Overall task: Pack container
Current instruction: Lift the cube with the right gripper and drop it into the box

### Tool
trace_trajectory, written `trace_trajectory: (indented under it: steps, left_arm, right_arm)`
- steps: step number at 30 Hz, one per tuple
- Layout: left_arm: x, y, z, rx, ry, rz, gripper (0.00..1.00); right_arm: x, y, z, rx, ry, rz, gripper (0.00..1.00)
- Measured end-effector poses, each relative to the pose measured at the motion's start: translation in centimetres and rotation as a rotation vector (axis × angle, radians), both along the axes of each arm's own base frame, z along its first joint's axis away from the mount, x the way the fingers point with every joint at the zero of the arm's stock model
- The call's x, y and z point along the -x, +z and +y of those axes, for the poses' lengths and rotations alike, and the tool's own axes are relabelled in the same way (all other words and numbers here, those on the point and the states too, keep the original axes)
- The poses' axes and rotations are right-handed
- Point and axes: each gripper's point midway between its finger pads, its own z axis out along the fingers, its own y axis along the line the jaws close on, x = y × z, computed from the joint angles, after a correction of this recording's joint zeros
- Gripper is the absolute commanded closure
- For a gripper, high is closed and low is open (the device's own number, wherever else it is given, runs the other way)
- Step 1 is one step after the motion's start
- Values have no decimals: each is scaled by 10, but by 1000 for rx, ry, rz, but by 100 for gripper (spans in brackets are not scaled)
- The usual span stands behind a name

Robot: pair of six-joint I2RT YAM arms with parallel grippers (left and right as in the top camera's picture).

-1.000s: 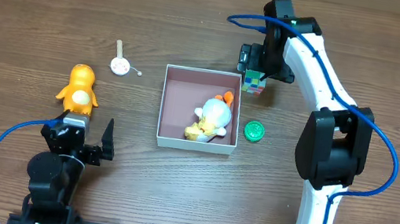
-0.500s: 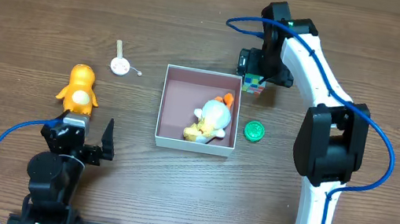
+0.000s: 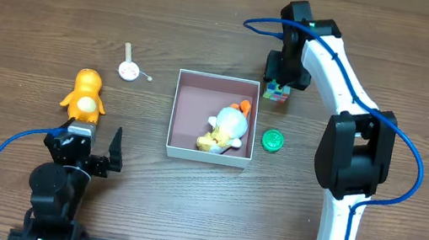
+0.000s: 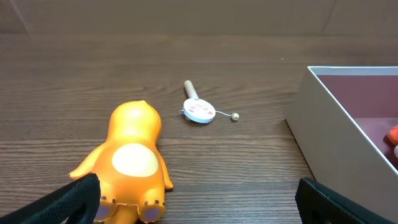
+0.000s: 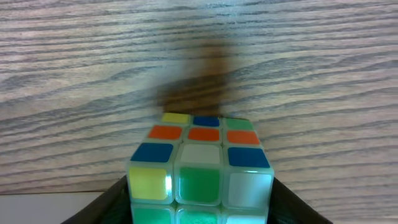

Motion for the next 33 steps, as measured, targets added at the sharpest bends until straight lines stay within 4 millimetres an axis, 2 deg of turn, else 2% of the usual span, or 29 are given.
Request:
trace_trajectory:
  steps: [3,5,7,10,12,14,16,20,24,27,33]
  left_arm:
    - [0,0,0,0,0,0,0]
    - [0,0,0,0,0,0,0]
    - [0,0,0,0,0,0,0]
    - [0,0,0,0,0,0,0]
    - [0,0,0,0,0,0,0]
    - [0,0,0,0,0,0,0]
    - [0,0,0,0,0,0,0]
    - [0,0,0,0,0,0,0]
    - [0,0,0,0,0,0,0]
    - [0,0,0,0,0,0,0]
    - [0,0,0,0,0,0,0]
  right_arm:
    - [-6,15,-1,13,-1,-18,53]
    - [-12,32,-3,25,-1,-41,53]
    - [-15,58,-5,39,-2,-61,52]
    - [-19,112,-6,32,-4,-124,52]
    - [-13,138,-6,31,-4,-145,52]
    - [1,158,5,12,0,-143,52]
    - [12,160,26,-34,28,-119,52]
    - [37,160,90,-155,125,-73,51]
    - [56,160,126,-191,203,-52,51]
    - [63,155,133,-187,219,-31,51]
    - [74,129,128,-149,209,60,48]
